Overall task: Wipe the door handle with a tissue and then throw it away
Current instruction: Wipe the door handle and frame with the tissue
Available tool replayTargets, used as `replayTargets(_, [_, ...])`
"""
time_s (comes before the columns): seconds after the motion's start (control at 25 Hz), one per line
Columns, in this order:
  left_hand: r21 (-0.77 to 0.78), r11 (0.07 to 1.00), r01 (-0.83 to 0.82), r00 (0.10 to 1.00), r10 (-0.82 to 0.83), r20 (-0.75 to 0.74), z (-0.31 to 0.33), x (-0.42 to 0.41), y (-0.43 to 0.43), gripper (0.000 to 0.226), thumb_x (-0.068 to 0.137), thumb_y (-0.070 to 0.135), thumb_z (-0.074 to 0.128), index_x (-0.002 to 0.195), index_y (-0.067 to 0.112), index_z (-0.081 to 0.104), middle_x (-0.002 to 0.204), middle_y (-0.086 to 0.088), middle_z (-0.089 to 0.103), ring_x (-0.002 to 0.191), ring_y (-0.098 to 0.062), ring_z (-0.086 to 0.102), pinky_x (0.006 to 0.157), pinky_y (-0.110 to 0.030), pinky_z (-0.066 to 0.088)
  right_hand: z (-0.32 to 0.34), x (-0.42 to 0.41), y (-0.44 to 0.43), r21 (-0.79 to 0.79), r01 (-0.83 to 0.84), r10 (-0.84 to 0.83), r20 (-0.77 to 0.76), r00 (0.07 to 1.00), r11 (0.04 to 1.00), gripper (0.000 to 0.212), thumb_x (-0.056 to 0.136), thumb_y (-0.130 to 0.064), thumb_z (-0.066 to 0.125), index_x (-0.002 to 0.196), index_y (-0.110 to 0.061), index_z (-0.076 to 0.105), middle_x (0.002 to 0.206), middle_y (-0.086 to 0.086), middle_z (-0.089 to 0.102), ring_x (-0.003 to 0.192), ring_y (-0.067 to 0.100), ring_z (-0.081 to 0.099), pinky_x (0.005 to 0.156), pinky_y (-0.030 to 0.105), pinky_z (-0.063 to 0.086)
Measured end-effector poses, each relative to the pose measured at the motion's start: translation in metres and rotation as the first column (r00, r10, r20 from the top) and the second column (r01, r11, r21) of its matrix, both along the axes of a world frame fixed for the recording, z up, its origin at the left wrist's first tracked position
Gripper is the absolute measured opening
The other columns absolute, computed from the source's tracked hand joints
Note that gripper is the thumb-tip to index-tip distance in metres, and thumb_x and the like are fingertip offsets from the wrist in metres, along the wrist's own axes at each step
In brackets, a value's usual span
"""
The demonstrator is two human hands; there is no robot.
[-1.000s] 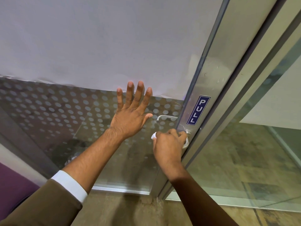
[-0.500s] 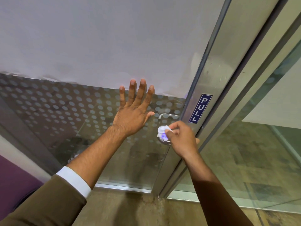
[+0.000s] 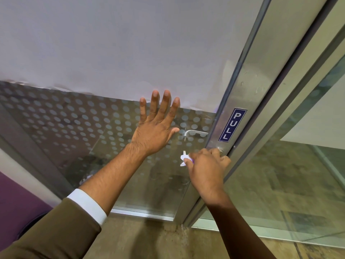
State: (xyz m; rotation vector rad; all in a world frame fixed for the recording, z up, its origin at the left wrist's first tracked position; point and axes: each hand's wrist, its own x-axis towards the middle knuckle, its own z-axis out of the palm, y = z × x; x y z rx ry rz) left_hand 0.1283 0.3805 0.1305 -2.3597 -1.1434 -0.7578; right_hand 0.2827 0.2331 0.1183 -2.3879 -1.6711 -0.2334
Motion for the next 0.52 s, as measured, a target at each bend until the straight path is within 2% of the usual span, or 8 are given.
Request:
replayTargets(0.16, [0.006, 1.0, 0.007, 1.0, -0.007, 0.006, -0.0014, 0.0005, 0.0002, 0.102, 0.106, 0.068, 0.041, 0.167, 0.016, -0.023, 0.163, -0.01, -0.053, 0.148, -0.035, -0.051, 0.12, -0.062, -0.03, -0.0083, -0.001, -0.0052, -0.001, -0.068, 0.068, 0.118, 0.991, 0.998, 0.016, 0.09, -0.048, 0.073, 0.103, -0.038, 0.076, 0.099, -0.006, 0.069, 0.106, 0.024, 0.052, 0.09, 0.05, 0.028])
replayTargets(0.32, [0.006, 1.0, 0.015, 1.0, -0.015, 0.006, -0.0013, -0.0001, 0.0017, 0.103, 0.106, 0.068, 0.043, 0.167, 0.016, -0.022, 0.163, -0.01, -0.053, 0.148, -0.035, -0.051, 0.119, -0.062, -0.03, -0.0041, -0.0071, 0.0004, 0.025, -0.041, 0.039, 0.095, 0.995, 0.999, 0.015, 0.091, -0.045, 0.072, 0.104, -0.039, 0.076, 0.096, -0.007, 0.07, 0.105, 0.023, 0.053, 0.09, 0.049, 0.027])
replayTargets(0.4, [0.0, 1.0, 0.012, 1.0, -0.012, 0.005, -0.0011, 0.0, 0.0014, 0.103, 0.106, 0.068, 0.043, 0.167, 0.017, -0.022, 0.163, -0.01, -0.053, 0.148, -0.035, -0.051, 0.119, -0.062, -0.03, -0.0059, -0.0087, -0.0013, 0.043, -0.039, 0.035, 0.09, 0.995, 0.998, 0.02, 0.088, -0.053, 0.07, 0.101, -0.039, 0.076, 0.092, -0.009, 0.071, 0.103, 0.022, 0.053, 0.089, 0.048, 0.028])
replayTargets(0.52, [-0.013, 1.0, 0.007, 1.0, -0.007, 0.006, -0.0013, 0.0004, 0.0015, 0.103, 0.106, 0.068, 0.043, 0.167, 0.017, -0.023, 0.162, -0.009, -0.054, 0.148, -0.035, -0.051, 0.119, -0.063, -0.029, -0.0074, -0.0065, -0.0051, 0.084, -0.018, 0.016, 0.024, 1.0, 0.996, 0.036, 0.089, -0.07, 0.057, 0.097, -0.041, 0.078, 0.092, -0.012, 0.07, 0.103, 0.021, 0.052, 0.087, 0.047, 0.026])
